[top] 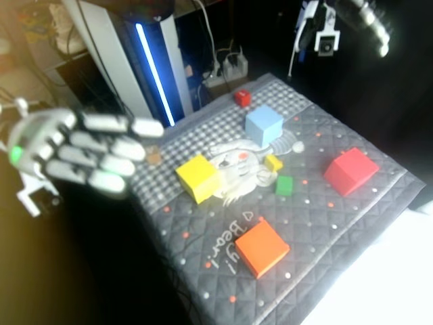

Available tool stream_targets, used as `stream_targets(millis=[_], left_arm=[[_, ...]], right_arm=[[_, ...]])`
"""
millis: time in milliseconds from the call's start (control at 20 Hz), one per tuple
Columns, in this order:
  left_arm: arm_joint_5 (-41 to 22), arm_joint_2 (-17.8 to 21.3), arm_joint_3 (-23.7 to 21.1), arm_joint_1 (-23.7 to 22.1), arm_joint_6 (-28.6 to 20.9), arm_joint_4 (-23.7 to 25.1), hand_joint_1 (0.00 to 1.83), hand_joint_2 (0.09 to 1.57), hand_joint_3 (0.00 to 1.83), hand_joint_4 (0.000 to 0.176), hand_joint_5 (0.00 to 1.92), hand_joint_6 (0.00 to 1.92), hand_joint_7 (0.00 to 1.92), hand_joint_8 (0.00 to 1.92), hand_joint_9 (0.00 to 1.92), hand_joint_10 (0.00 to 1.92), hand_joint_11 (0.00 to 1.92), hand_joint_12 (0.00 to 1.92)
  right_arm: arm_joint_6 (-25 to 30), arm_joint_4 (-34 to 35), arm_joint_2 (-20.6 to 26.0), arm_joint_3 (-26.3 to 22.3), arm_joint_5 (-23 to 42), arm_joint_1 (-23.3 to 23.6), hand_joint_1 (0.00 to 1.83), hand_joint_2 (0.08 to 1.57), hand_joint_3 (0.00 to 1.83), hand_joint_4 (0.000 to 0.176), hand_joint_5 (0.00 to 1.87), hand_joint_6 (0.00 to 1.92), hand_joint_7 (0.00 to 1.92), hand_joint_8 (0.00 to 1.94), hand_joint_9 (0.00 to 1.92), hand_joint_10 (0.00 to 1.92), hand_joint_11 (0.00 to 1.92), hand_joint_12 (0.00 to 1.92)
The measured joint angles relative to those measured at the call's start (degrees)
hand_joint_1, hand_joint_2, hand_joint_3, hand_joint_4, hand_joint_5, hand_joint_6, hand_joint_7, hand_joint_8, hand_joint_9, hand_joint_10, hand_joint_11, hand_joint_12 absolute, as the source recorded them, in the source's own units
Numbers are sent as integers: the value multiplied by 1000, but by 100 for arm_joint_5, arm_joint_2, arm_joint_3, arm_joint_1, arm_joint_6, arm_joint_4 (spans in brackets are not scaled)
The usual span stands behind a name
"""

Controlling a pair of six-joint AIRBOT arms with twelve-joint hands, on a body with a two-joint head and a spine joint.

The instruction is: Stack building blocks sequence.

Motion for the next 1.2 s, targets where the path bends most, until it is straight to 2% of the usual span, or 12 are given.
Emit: stream_targets(millis=[50,100,150,200,250,350,450,600,700,900,1000,1200], left_arm=[[295,-52,48,-146,0,140,864,896,0,44,365,1,204,1,194,5,0,729],[662,-127,131,-348,0,332,835,892,0,67,329,0,179,0,170,0,0,724],[894,-168,188,-507,-2,442,788,882,0,104,293,0,162,0,153,0,0,721],[1172,-249,299,-800,-57,671,775,862,0,133,288,0,164,1,157,2,0,784],[1375,-345,400,-1060,-179,894,761,849,0,154,268,0,171,1,179,7,0,838],[1714,-525,531,-1462,-459,1425,766,800,0,174,298,2,148,0,171,2,0,802],[2044,-684,568,-1720,-610,1971,751,779,0,176,330,2,183,4,179,8,0,1053],[2350,-861,566,-1967,-752,2549,698,793,6,176,382,1,282,3,270,15,3,1208],[2514,-896,568,-2052,-828,2793,730,773,0,176,412,10,298,8,304,23,26,1218],[2975,-1132,535,-2356,-986,3753,731,822,5,176,410,1,234,0,219,0,0,1178],[3233,-1246,527,-2450,-997,4083,780,808,0,176,431,3,282,7,248,9,0,1192],[3722,-1495,544,-2538,-1005,4640,767,836,2,176,391,0,281,0,204,4,0,1253]], right_arm=[[7,-83,-2,39,-190,0,677,1040,3,63,198,3,196,1,128,1,0,74],[7,-114,0,68,-382,9,671,1040,3,61,217,8,208,5,133,3,6,25],[9,-116,0,81,-485,20,668,1021,0,78,217,6,212,5,150,9,68,44],[7,-166,2,105,-612,96,712,998,0,93,216,1,196,0,163,6,13,386],[9,-184,2,105,-656,116,753,978,0,109,208,1,179,0,161,2,2,511],[9,-280,2,105,-704,116,797,971,0,105,188,1,141,1,136,1,0,551],[15,-330,2,105,-754,116,733,999,4,86,196,1,163,3,130,3,0,391],[24,-295,2,105,-754,116,743,1021,2,114,139,0,144,0,114,1,0,228],[26,-308,2,105,-754,116,747,1019,1,121,136,1,152,1,120,0,0,137],[28,-313,4,105,-752,116,695,1033,1,110,152,2,201,1,160,2,0,367],[33,-289,7,105,-763,116,723,1047,4,119,149,0,197,2,154,1,0,301],[70,-302,7,105,-750,116,746,1063,2,77,189,4,205,3,173,4,0,447]])
